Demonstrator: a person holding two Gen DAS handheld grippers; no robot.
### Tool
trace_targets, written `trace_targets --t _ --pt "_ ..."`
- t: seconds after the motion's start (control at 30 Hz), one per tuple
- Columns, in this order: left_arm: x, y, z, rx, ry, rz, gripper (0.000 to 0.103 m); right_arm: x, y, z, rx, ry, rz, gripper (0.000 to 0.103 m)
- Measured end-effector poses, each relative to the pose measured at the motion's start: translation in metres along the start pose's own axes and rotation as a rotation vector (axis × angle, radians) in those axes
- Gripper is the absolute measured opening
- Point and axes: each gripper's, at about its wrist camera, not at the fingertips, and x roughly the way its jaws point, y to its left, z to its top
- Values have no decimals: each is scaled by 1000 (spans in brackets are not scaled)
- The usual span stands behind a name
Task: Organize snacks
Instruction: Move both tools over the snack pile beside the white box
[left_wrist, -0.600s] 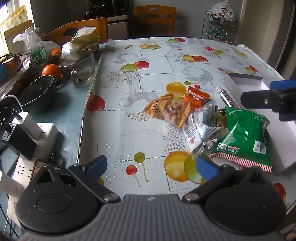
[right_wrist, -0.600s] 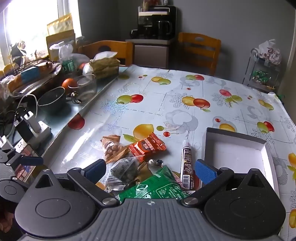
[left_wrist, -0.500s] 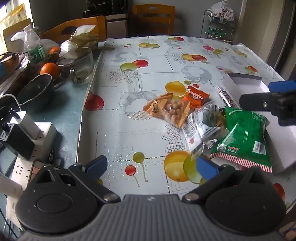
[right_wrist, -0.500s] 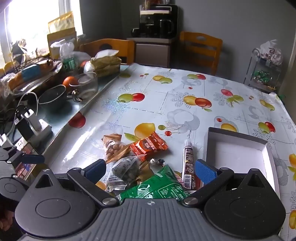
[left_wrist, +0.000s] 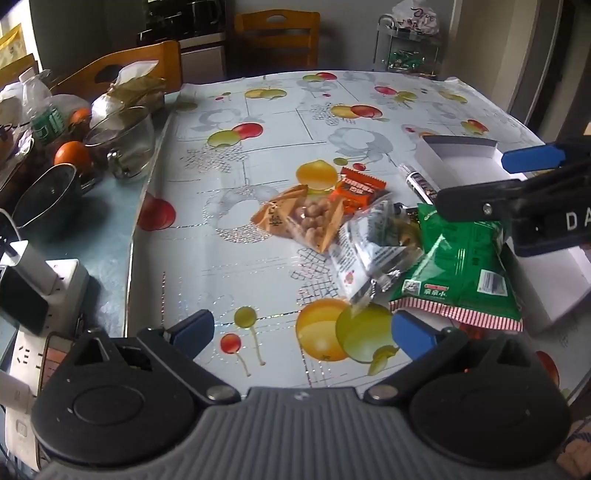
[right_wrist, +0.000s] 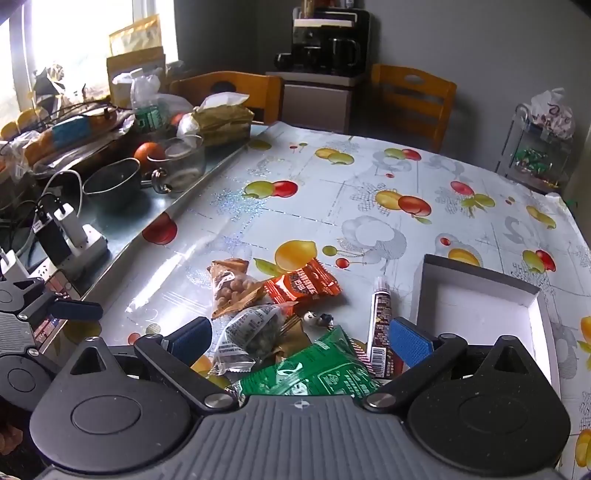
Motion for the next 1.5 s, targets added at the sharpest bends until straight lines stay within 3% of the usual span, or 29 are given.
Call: trace_targets --t 0.6,1.5 --pt "9 -21 13 57 16 -11 103 -6 -22 -4 45 1 -38 103" --pt "3 -22 21 15 -17 27 103 -6 -27 -4 44 5 -54 103"
